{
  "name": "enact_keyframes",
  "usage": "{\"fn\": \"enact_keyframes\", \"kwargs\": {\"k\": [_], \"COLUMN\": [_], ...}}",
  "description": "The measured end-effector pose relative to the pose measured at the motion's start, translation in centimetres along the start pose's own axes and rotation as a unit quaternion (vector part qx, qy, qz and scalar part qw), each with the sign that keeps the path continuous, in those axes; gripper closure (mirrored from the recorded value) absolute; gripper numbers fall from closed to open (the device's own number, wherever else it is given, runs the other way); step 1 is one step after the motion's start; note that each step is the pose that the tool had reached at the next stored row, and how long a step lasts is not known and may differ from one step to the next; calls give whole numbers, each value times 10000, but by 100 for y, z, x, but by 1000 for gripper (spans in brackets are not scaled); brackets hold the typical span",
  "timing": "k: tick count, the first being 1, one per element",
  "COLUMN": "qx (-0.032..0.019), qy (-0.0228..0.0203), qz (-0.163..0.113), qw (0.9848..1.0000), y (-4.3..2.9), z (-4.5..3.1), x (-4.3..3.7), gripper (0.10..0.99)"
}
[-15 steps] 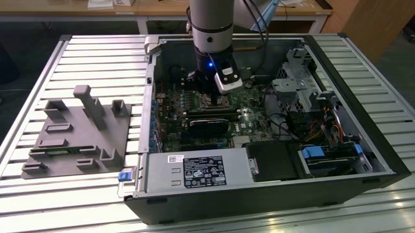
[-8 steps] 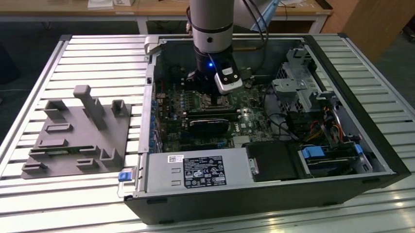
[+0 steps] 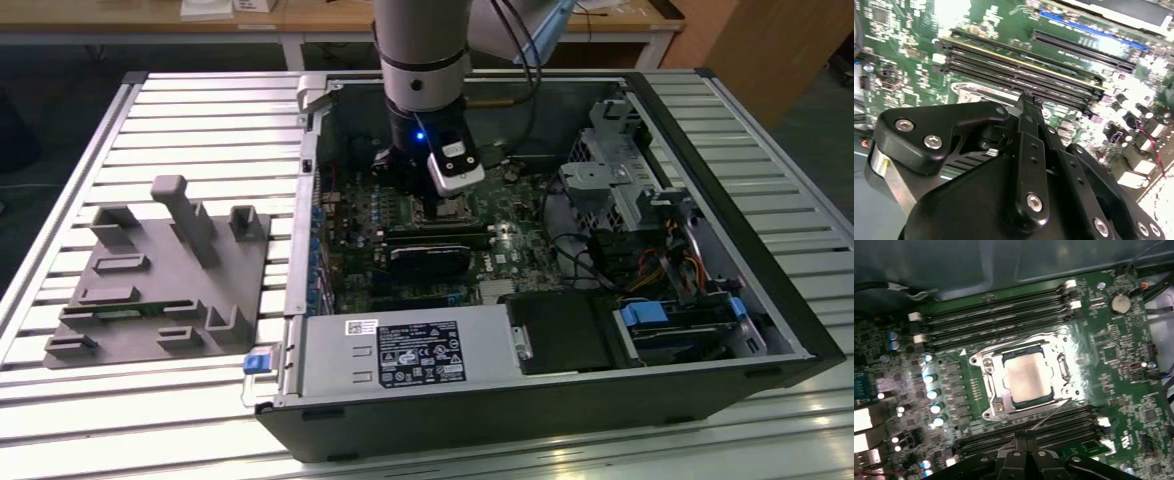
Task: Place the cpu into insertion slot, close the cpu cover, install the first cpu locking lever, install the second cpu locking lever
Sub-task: 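Install the second cpu locking lever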
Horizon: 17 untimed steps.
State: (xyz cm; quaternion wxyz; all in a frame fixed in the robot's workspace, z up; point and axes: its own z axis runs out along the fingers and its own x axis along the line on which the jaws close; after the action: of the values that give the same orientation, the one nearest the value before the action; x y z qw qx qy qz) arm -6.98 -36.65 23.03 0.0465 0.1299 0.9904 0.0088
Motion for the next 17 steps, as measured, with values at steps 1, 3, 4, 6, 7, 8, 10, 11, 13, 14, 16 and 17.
{"fn": "enact_keyframes", "kwargs": {"k": [1,3,4,6,7,8,10,11,13,14,16,17], "qx": [-25,-120,-182,-312,-358,-390,-440,-470,-538,-577,-661,-704], "qy": [6,32,48,82,95,103,117,125,143,153,176,187], "qz": [3,11,18,31,36,38,43,46,53,57,66,70], "qw": [10000,9999,9998,9995,9993,9992,9990,9988,9984,9982,9976,9973], "y": [-8,-27,-40,-68,-82,-99,-145,-168,-210,-222,-246,-257], "z": [4,10,13,17,18,20,24,28,35,39,45,49], "x": [15,24,24,22,18,14,2,-3,-9,-6,6,14], "gripper": [980,980,980,980,980,980,980,980,980,980,980,980]}}
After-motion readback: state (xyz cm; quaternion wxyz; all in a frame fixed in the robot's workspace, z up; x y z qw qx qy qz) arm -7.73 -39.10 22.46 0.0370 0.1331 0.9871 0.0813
